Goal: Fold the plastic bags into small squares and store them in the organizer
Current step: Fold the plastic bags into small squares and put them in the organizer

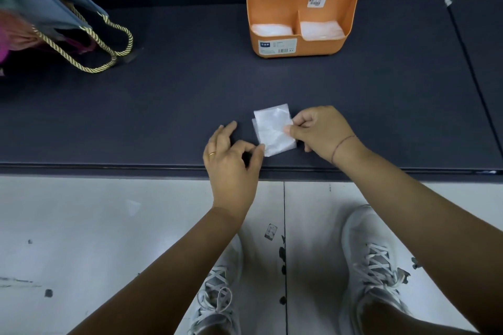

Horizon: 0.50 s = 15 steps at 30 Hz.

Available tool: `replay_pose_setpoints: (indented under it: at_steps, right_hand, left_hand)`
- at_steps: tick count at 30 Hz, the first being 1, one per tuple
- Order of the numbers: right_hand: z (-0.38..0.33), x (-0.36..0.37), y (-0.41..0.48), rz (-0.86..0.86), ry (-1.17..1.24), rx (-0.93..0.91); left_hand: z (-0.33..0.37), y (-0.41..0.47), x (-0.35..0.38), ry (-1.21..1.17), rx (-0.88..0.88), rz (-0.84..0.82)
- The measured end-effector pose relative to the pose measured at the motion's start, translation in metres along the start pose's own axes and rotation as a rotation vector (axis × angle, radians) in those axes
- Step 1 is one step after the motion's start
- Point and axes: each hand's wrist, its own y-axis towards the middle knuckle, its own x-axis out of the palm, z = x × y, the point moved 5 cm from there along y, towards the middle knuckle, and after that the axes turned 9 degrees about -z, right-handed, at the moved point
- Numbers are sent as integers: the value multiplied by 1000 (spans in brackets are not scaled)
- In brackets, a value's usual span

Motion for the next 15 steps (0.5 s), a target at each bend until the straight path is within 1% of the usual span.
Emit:
replay_pose_setpoints:
  at_steps: [2, 3, 4, 5, 7, 8, 9, 11, 15]
  right_hand:
    - [-1, 3, 4, 28, -56, 21]
    - [-2, 4, 6, 34, -82, 29]
    - [-3, 6, 7, 33, -107, 38]
    - [-4, 7, 7, 28, -134, 47]
    - [-8, 8, 6, 19, -184, 57]
    - [-9, 9, 5, 19, -195, 56]
    - [-10, 9, 4, 24, -196, 56]
    - [-9, 9, -2, 32, -199, 67]
    - [-1, 14, -17, 47, -255, 108]
  left_hand:
    - [0, 1, -2, 26, -29, 24]
    - [3, 3, -3, 45, -14, 35]
    - [7, 4, -3, 78, 45, 38]
    - [13, 6, -1, 131, 140, 18]
    - [22, 12, 9, 293, 325, -95]
    - [22, 14, 15, 374, 372, -161]
    - [20, 17, 20, 445, 382, -219]
    - [13, 18, 26, 558, 340, -303]
    - [14, 17, 29, 652, 264, -428]
